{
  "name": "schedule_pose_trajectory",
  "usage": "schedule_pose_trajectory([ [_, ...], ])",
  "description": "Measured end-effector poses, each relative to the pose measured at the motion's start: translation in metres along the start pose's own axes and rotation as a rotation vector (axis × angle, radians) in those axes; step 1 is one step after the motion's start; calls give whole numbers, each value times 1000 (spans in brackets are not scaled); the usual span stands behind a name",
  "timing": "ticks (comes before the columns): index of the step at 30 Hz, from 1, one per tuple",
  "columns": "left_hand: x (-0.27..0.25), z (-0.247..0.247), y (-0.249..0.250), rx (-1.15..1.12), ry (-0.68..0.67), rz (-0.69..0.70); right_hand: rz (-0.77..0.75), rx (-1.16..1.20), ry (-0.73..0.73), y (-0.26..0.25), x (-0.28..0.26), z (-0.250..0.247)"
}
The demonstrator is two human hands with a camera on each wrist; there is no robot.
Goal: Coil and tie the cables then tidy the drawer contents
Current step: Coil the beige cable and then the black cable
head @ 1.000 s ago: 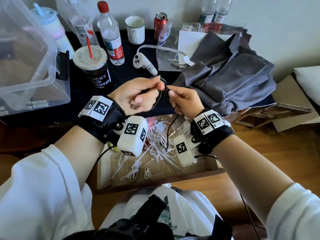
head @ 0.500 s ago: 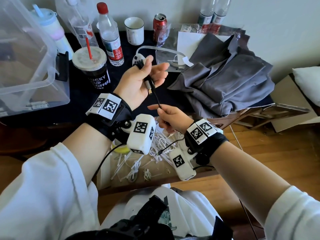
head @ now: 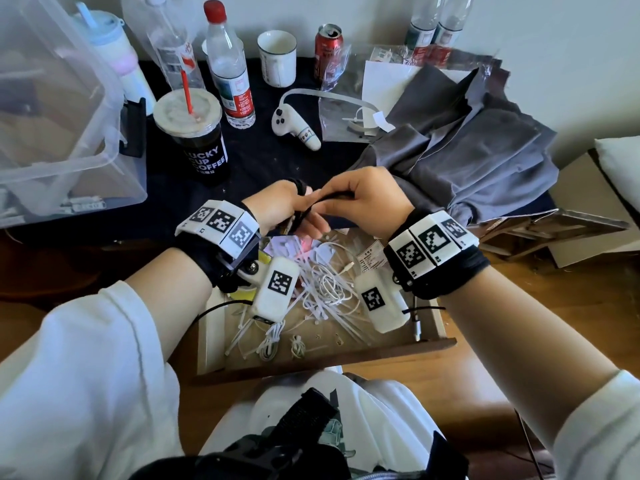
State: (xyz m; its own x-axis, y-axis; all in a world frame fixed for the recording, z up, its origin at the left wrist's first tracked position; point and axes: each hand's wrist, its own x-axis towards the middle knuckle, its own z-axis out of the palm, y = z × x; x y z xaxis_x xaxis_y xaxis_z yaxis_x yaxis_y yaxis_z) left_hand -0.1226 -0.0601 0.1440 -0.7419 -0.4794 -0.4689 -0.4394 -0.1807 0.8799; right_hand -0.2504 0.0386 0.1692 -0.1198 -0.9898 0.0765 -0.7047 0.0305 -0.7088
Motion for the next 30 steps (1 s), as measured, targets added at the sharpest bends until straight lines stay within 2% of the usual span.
schedule_pose_trajectory([
  [3, -8, 3, 1, 16, -71, -59, 2, 25, 95, 8, 6, -4],
  [6, -12, 4, 6, -127, -258, -118, 8, 85, 150, 17, 9, -4],
  [8, -15, 4, 10, -206, -304, -138, 6, 103, 178, 22, 8, -2],
  [12, -20, -4, 13, -395, -332, -22, 88, 207, 276, 39, 8, 2],
  [16, -23, -16, 17, -627, -481, 164, 147, 287, 227, 45, 6, 14],
  [19, -24, -13, 23, -711, -399, 271, 219, 272, 169, 48, 4, 29],
  [23, -22, -1, 28, -633, -280, 368, 247, 255, 88, 50, 4, 44],
  [27, -18, 0, 28, -583, -183, 416, 293, 185, -66, 42, -3, 52],
  [30, -12, -2, 27, -492, -26, 419, 286, 143, -227, 30, -10, 55],
])
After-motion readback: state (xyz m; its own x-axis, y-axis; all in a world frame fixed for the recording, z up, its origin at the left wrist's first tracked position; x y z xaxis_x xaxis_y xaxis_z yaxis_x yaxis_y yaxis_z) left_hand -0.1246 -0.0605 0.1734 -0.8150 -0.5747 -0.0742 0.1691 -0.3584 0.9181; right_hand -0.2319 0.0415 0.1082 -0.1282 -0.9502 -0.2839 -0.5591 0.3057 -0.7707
